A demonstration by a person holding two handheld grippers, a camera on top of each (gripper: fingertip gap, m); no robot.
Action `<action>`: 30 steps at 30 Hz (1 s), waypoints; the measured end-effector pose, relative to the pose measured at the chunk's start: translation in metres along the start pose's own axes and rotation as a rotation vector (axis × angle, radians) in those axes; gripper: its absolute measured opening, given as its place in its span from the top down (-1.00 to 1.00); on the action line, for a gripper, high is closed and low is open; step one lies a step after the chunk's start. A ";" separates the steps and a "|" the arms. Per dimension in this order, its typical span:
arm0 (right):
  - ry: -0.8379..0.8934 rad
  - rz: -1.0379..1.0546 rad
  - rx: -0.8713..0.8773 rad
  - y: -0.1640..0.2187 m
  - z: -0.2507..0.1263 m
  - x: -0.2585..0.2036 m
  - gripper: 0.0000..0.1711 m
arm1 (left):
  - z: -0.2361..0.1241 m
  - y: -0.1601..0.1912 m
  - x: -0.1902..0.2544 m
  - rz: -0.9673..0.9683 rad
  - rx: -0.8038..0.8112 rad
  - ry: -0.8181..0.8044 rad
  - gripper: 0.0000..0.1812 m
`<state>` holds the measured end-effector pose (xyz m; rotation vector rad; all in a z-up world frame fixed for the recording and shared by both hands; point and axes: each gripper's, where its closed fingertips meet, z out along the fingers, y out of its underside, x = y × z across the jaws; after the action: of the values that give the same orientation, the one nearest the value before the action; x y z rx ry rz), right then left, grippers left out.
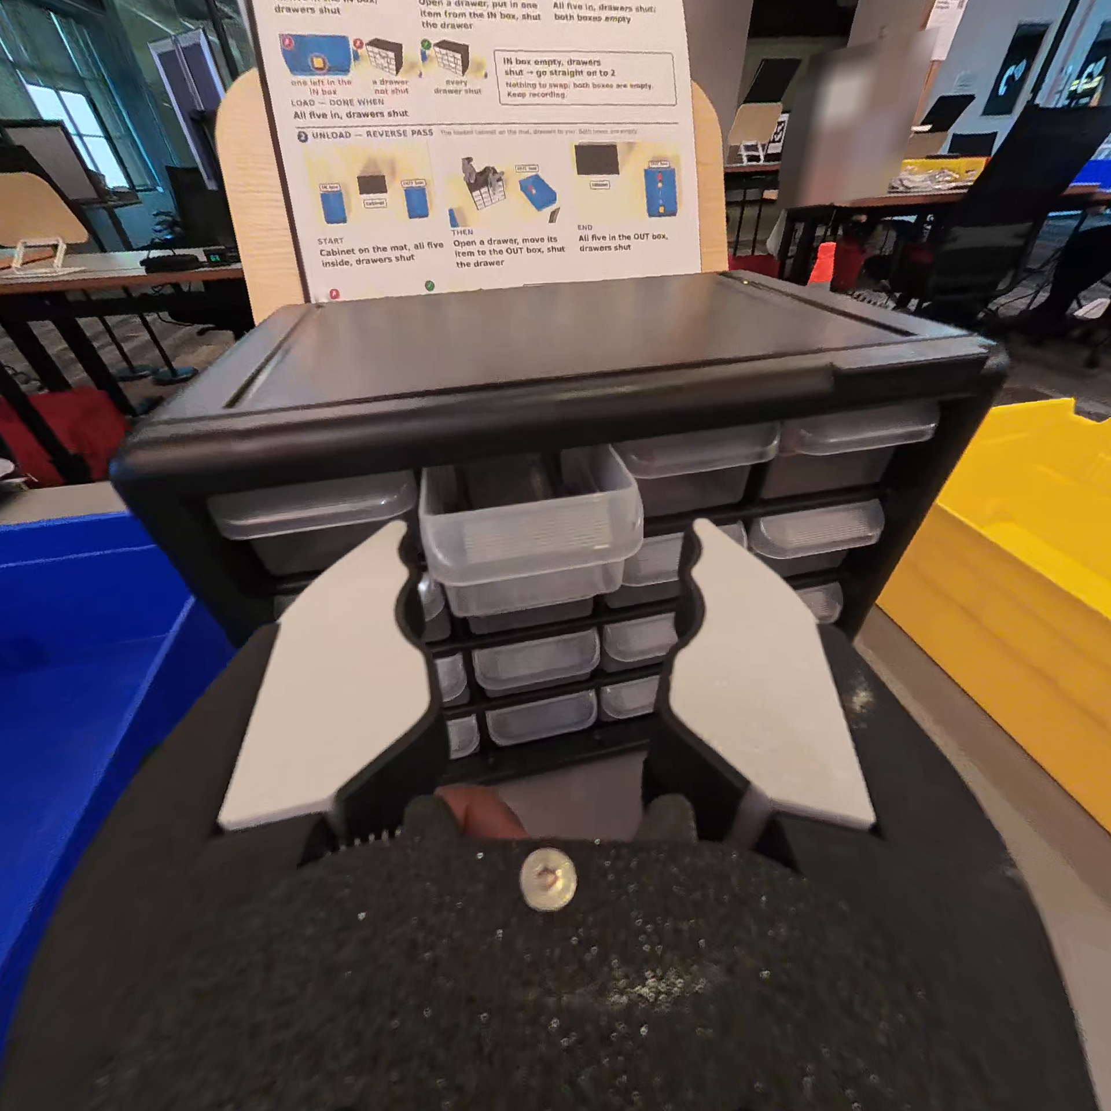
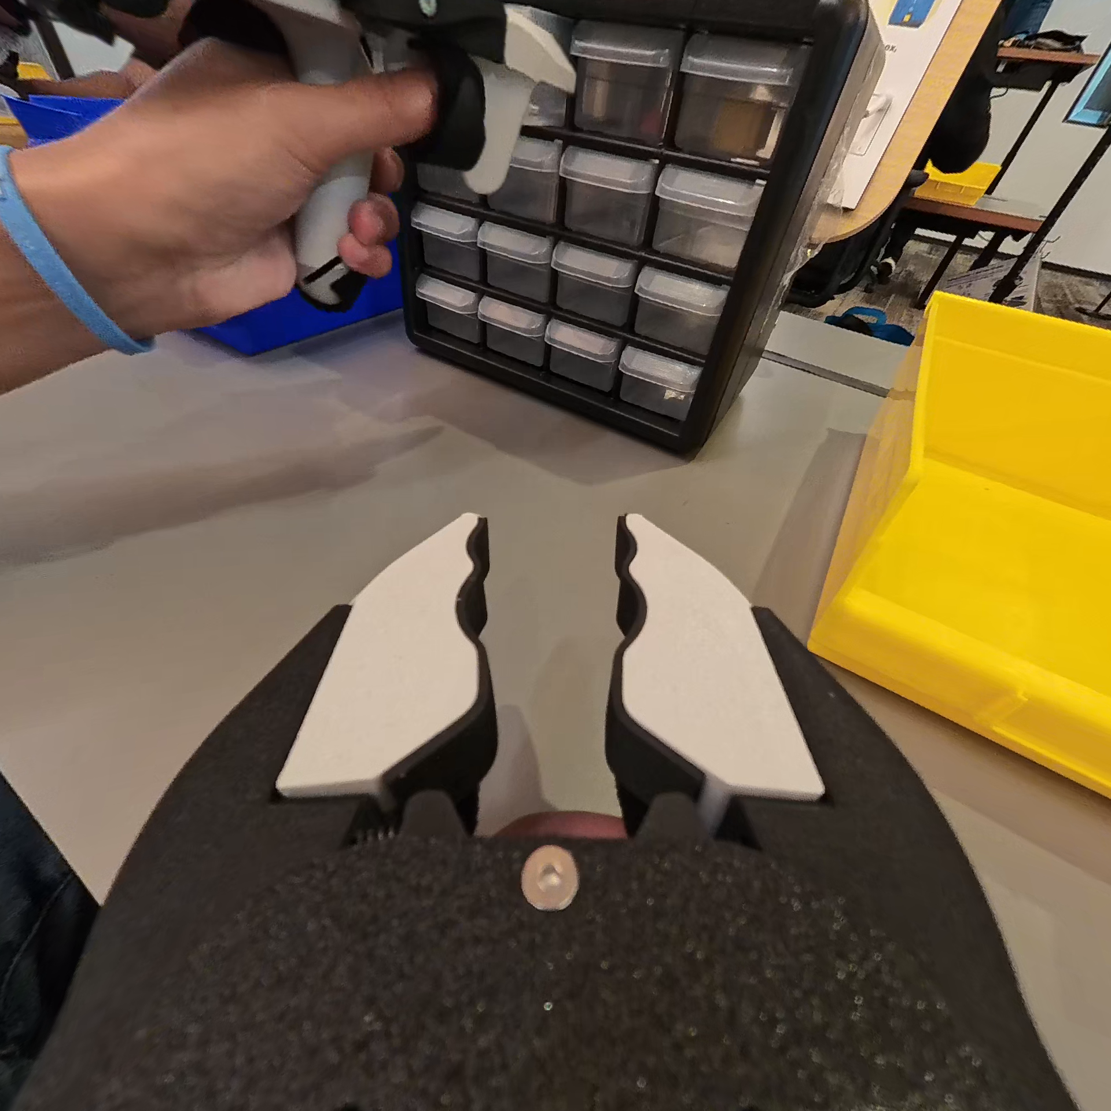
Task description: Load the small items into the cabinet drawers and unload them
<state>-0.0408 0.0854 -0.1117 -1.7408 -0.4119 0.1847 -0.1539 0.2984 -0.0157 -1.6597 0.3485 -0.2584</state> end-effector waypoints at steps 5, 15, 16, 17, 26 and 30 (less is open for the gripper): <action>-0.003 0.005 0.000 0.000 0.000 0.000 0.54 | 0.004 0.002 -0.004 0.032 0.004 -0.050 0.26; -0.016 0.010 -0.018 0.002 0.000 -0.003 0.54 | -0.033 0.005 0.007 0.042 0.095 -0.059 0.26; -0.035 0.027 -0.029 0.002 0.001 -0.006 0.54 | -0.036 0.006 0.007 0.034 0.092 -0.054 0.26; -0.060 0.051 -0.045 0.002 0.002 -0.009 0.54 | -0.039 0.008 0.008 0.038 0.091 -0.051 0.26; -0.302 0.115 -0.171 -0.054 0.014 -0.025 0.51 | -0.050 0.030 0.008 0.086 0.066 -0.052 0.26; -0.352 -0.079 -0.115 -0.129 0.034 -0.023 0.54 | -0.051 0.029 0.008 0.088 0.073 -0.049 0.26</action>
<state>-0.0954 0.1289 0.0042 -1.8038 -0.7590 0.4200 -0.1672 0.2459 -0.0393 -1.5724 0.3698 -0.1625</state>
